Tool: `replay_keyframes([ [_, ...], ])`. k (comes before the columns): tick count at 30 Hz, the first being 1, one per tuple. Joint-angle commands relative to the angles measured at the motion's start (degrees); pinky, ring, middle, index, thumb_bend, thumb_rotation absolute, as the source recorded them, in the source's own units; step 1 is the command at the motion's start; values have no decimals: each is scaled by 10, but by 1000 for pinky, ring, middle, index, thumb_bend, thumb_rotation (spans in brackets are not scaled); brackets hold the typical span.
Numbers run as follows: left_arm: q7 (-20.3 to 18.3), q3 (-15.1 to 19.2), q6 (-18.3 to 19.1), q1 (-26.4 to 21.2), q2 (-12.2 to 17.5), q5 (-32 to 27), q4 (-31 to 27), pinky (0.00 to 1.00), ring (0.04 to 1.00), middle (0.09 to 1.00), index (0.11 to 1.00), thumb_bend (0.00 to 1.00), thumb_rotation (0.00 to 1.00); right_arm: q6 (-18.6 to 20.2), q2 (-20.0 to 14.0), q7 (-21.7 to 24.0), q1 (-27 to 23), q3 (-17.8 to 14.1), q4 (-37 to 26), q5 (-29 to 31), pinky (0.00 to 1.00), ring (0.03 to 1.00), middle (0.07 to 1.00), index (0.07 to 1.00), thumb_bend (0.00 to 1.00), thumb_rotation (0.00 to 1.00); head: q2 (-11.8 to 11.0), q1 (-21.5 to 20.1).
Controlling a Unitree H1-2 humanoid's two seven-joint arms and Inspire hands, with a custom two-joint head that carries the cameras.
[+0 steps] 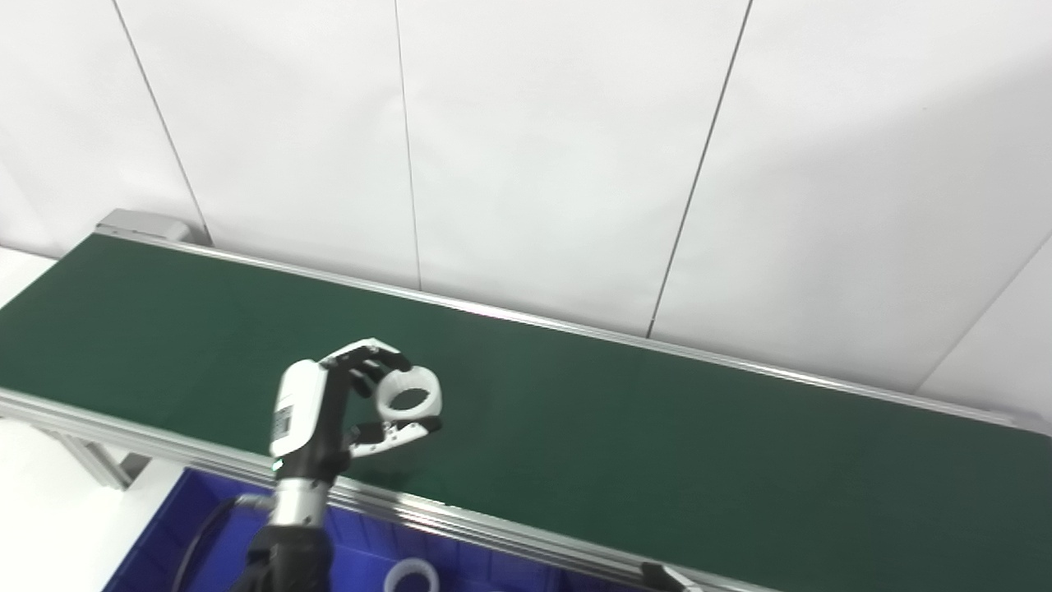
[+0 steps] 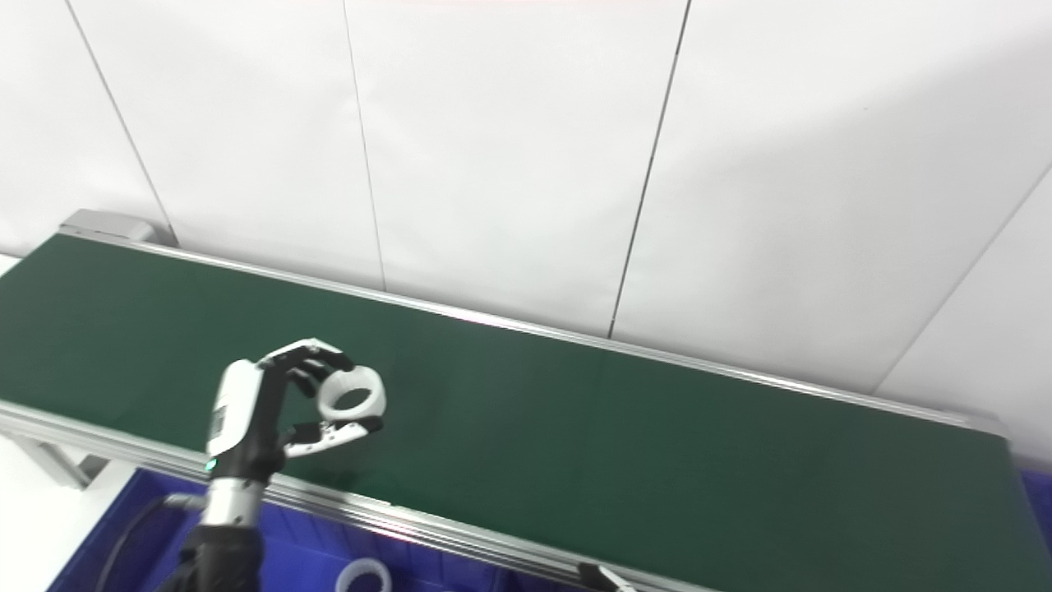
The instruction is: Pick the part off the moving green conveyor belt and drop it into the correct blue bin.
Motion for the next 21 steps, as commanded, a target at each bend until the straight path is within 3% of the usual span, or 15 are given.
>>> replay_keyframes([
  [1,-2,9,-25,10,4,-14,-27,322,393,484,524,469,0,-4,7,1,1,3,-27,8,652,756,805,822,973,69,11,-17],
  [5,-44,19,-45,35,-1,-93,-38,321,399,483,523,468,0,6,13,3,3,6,-36,2,661,761,809,821,971,103,26,-39],
  [9,-69,23,-87,46,7,-128,-8,344,423,495,507,471,0,19,20,9,7,8,-49,10,678,771,814,826,973,105,46,-63],
  [13,-96,22,-111,59,17,-150,12,353,425,511,497,472,0,20,24,7,9,13,-56,0,690,782,824,834,954,147,65,-86],
  [16,-125,23,-95,71,24,-152,14,388,447,506,484,475,0,27,29,3,12,17,-62,-17,683,782,827,838,935,180,75,-92],
  [19,-139,23,-106,80,33,-156,23,417,458,499,477,476,0,27,36,3,15,22,-62,-14,703,795,839,849,916,206,102,-107],
  [21,-143,19,-112,87,41,-159,24,370,448,504,492,474,0,32,40,4,17,24,-65,-15,730,810,856,868,885,237,114,-113],
])
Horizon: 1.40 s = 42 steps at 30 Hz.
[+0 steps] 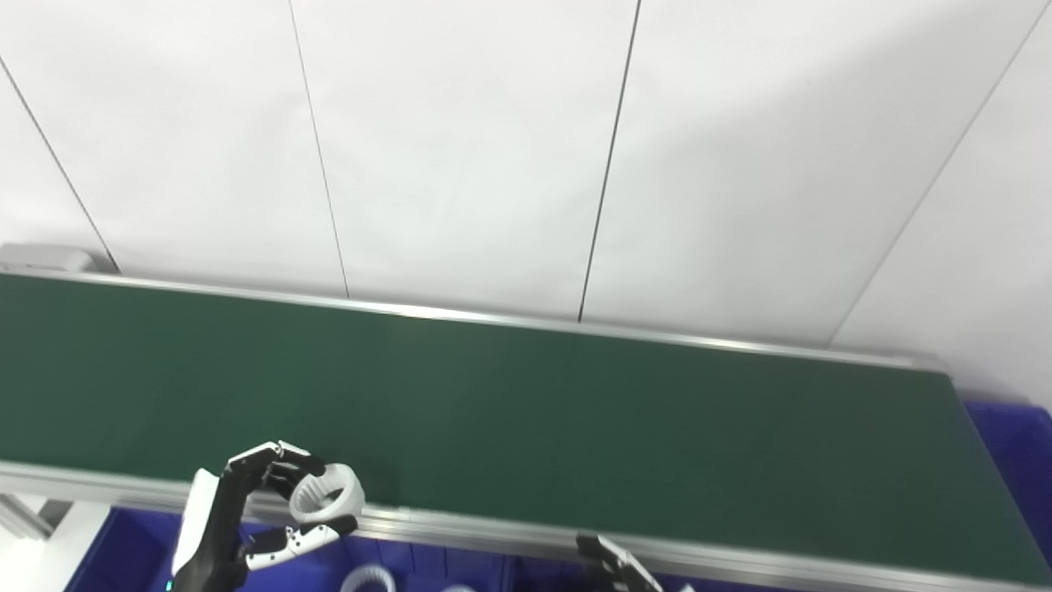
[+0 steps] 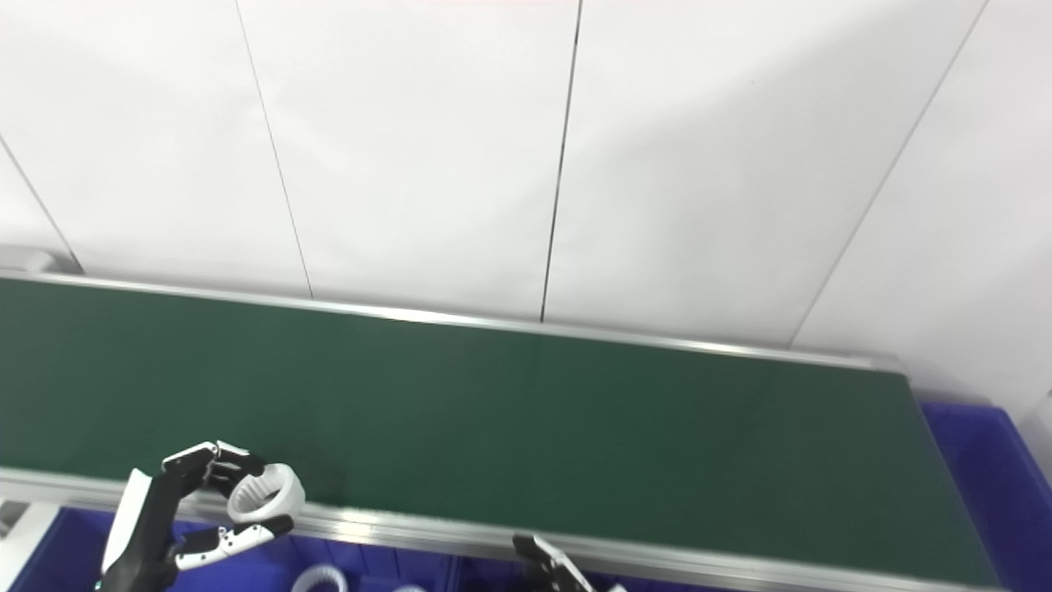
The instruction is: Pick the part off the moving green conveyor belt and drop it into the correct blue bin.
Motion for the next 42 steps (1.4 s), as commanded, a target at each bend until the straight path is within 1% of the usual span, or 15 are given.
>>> replay_keyframes([
  [1,-3,-3,-28,0,18,-8,-12,360,446,504,496,474,0,12,11,0,0,5,-28,-5,731,812,859,873,880,249,8,-3],
  [4,-6,-10,-29,10,29,-11,-21,367,449,500,491,475,0,21,14,-1,0,7,-36,-18,731,811,857,875,876,274,21,-8],
  [5,-8,-7,-28,17,28,-6,-32,370,450,499,489,475,0,23,13,0,-1,7,-38,-18,732,811,857,876,875,277,36,-8],
  [8,-18,-11,-28,32,34,-10,-57,374,453,505,483,475,0,32,12,8,-5,6,-44,-7,743,821,864,879,873,301,46,-5],
  [12,-46,-38,-29,52,57,-14,-97,400,453,494,488,476,0,50,7,19,-5,2,-64,5,754,828,875,887,866,294,71,7],
  [19,-67,-68,-27,72,80,49,-145,407,463,470,501,476,0,76,-1,33,-4,-6,-95,7,751,821,862,881,880,315,98,18],
  [27,-147,-72,18,78,97,122,-207,445,481,475,499,477,0,100,-8,46,-1,-14,-120,17,760,822,859,876,894,336,119,34],
  [31,-178,-72,51,77,99,167,-229,659,475,506,479,498,0,94,-10,46,-2,-15,-119,25,766,816,855,871,893,327,121,37],
  [32,-186,-72,61,77,101,187,-236,711,519,520,470,501,0,96,-10,46,-2,-15,-120,25,769,816,855,872,893,328,121,38],
  [33,-192,-73,68,76,101,200,-241,773,637,539,462,507,0,97,-9,47,-1,-15,-121,26,773,816,855,871,893,323,122,38],
  [34,-203,-72,83,76,101,216,-250,779,649,541,461,507,0,99,-9,47,-1,-15,-122,25,773,816,855,871,893,323,123,38],
  [35,-211,-72,94,76,100,227,-256,838,707,624,481,508,37,100,-9,47,-1,-15,-123,24,773,817,854,871,894,324,123,38],
  [39,-246,-74,151,78,91,289,-285,947,820,756,496,515,78,104,-8,48,-1,-15,-125,22,780,820,854,869,892,315,121,38],
  [40,-244,-75,155,78,89,297,-285,982,869,817,655,695,236,105,-8,49,-1,-14,-125,23,783,824,856,871,891,319,121,38],
  [42,-236,-75,157,78,86,306,-282,996,906,867,751,790,331,102,-8,48,-1,-14,-123,26,788,825,857,873,888,312,120,37],
])
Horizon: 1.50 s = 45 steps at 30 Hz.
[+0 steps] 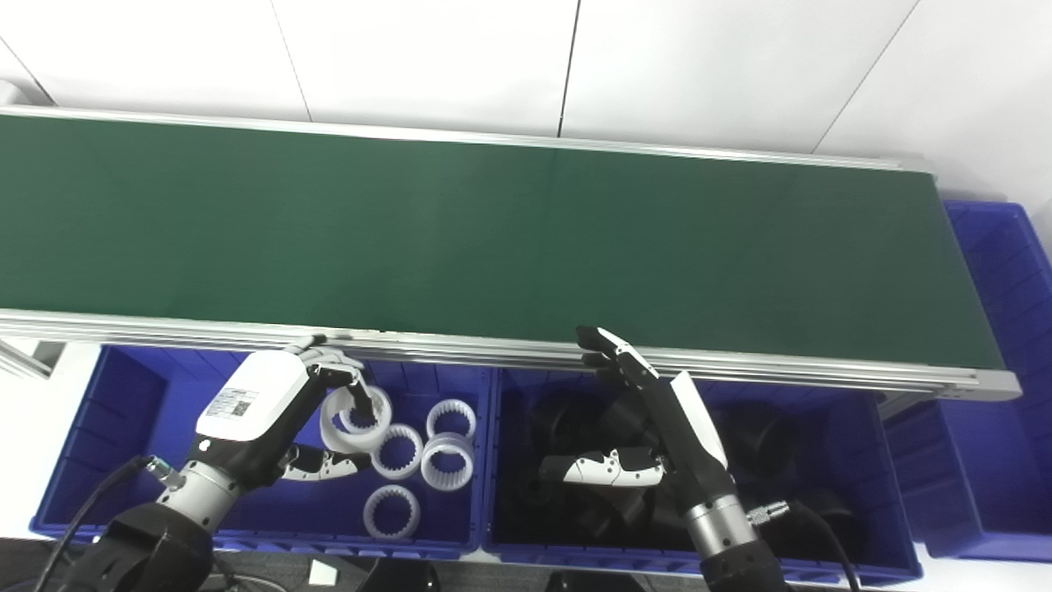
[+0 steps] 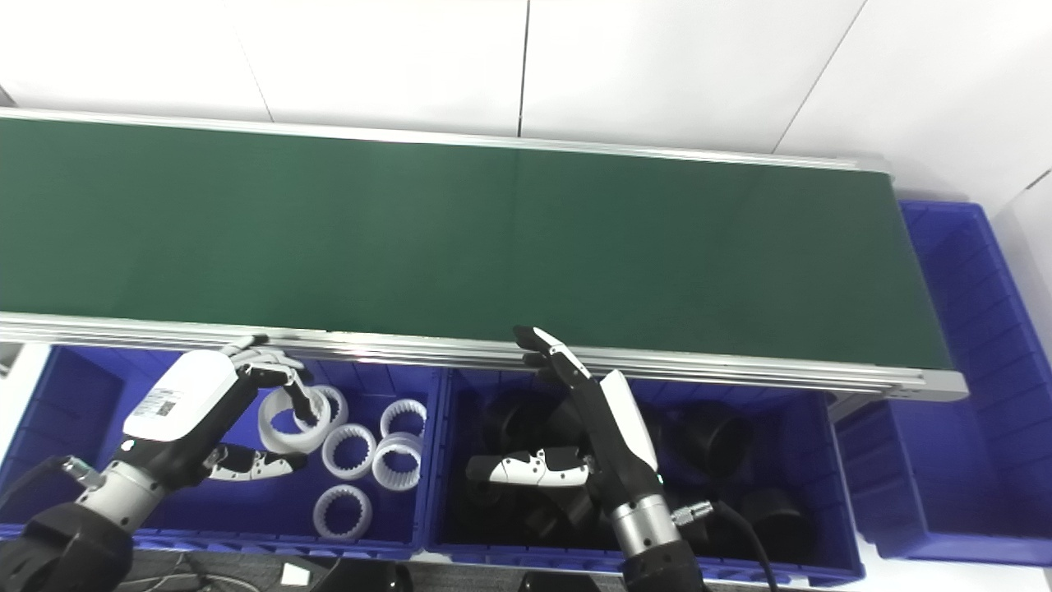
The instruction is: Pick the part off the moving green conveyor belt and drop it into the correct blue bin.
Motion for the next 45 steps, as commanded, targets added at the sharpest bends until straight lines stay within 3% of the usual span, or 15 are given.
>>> replay_keyframes([
  [1,17,1,2,-4,-4,8,-11,999,928,904,808,839,388,-6,4,-1,-3,1,-21,7,787,825,858,873,888,311,-1,0],
  [6,52,13,-15,1,-19,-21,3,1000,976,985,932,914,483,-7,4,-3,-4,2,-18,6,780,821,858,871,893,318,-1,0],
  [8,65,20,-27,2,-27,-54,11,993,971,985,952,931,470,-8,4,-3,-4,2,-16,8,781,825,858,872,895,320,-2,-2],
  [10,64,26,-34,4,-37,-109,15,919,948,976,949,949,448,-7,3,-3,-5,3,-16,5,775,824,858,871,895,325,-3,-3],
  [13,53,28,-50,5,-46,-200,18,834,921,959,934,948,445,-4,2,-2,-6,4,-17,1,769,821,857,871,895,328,-4,-6],
  [21,6,4,-80,-8,-80,-441,35,787,838,864,840,958,285,7,2,0,-1,5,-23,-4,768,827,861,875,896,324,-6,-16],
  [27,-35,-7,-82,-26,-102,-547,70,786,803,836,831,932,231,8,2,2,6,2,-29,3,798,835,863,880,890,297,-3,-15],
  [34,-58,2,-97,-27,-108,-588,88,770,796,815,808,913,200,3,2,0,7,1,-29,5,798,832,859,879,890,298,-1,-12],
  [40,-67,4,-98,-27,-109,-593,89,739,768,793,779,905,116,10,5,1,7,2,-30,9,807,830,859,878,894,297,0,-14],
  [45,-68,8,-99,-29,-107,-580,91,738,762,785,766,906,136,5,6,-1,4,3,-28,5,796,827,860,878,887,298,0,-15],
])
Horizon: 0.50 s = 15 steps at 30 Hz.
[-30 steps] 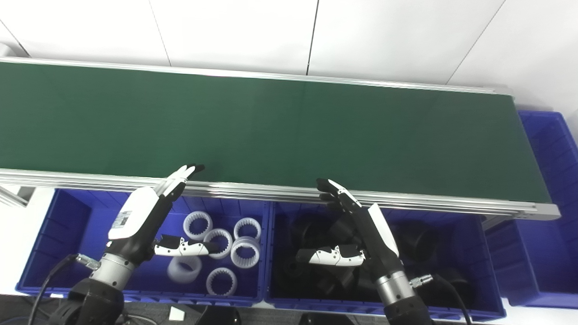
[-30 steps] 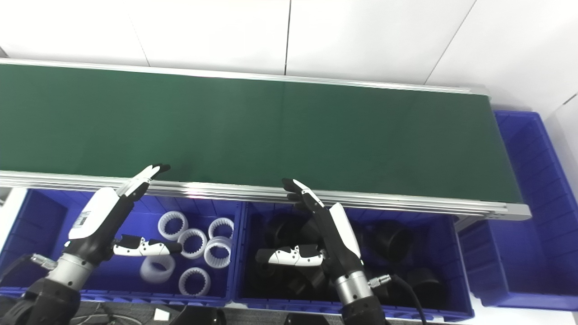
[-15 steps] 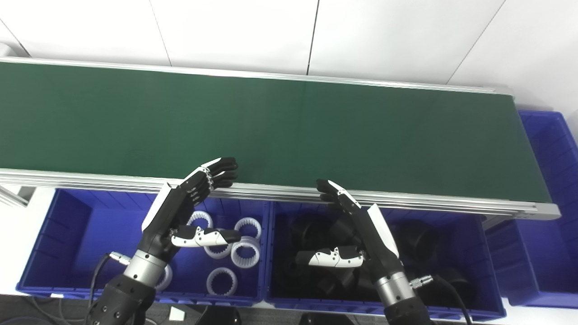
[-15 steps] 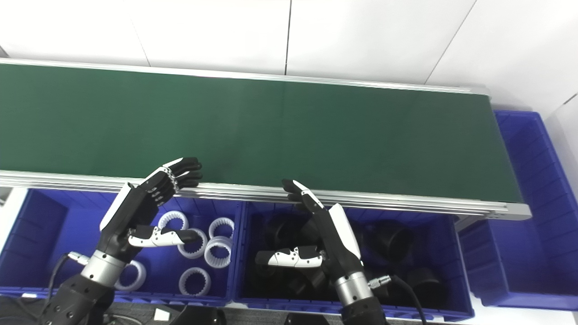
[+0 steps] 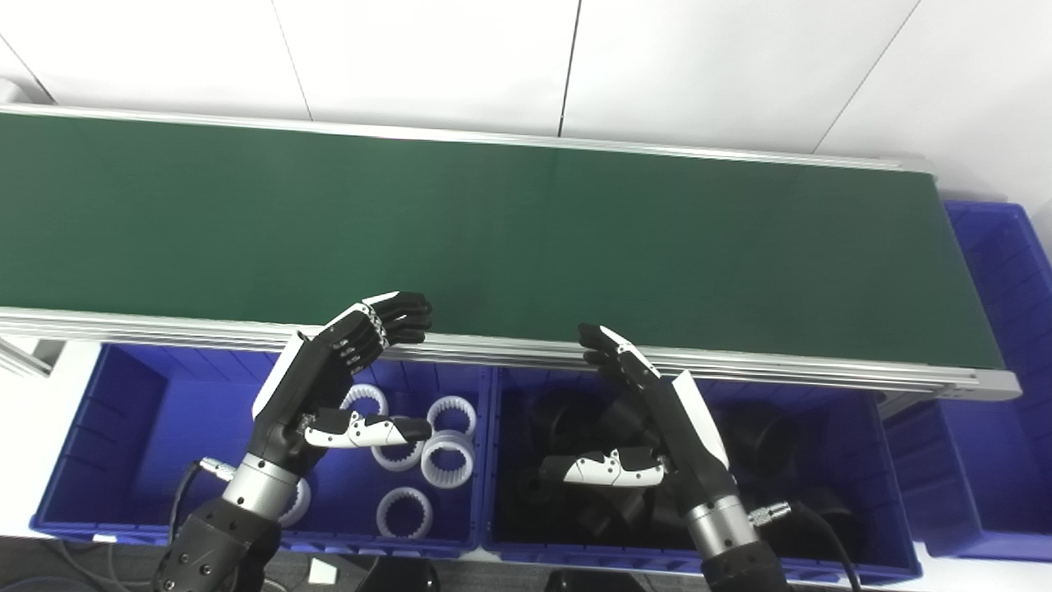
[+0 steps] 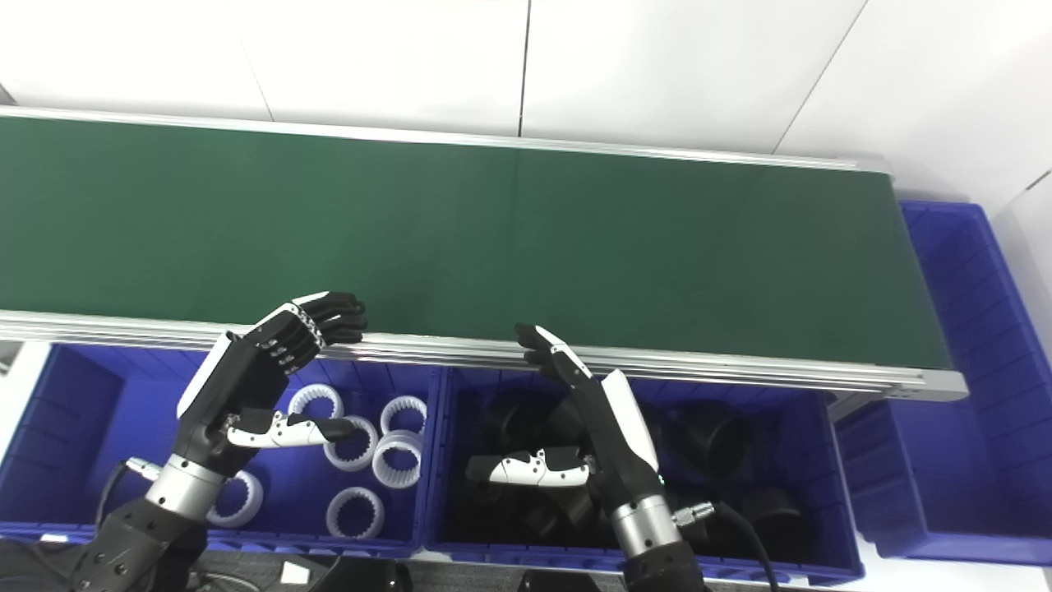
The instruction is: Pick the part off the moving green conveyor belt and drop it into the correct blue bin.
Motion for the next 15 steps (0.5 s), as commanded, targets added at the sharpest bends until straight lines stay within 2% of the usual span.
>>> replay_keyframes([
  [1,-6,4,-18,-7,4,4,-12,739,762,782,760,909,141,2,6,-2,-3,2,-18,1,796,830,861,880,887,302,-2,0],
  [15,-9,8,-22,-7,4,3,-11,734,758,780,740,912,127,-1,9,-6,-6,3,-13,-6,782,823,857,877,892,307,-1,-4],
])
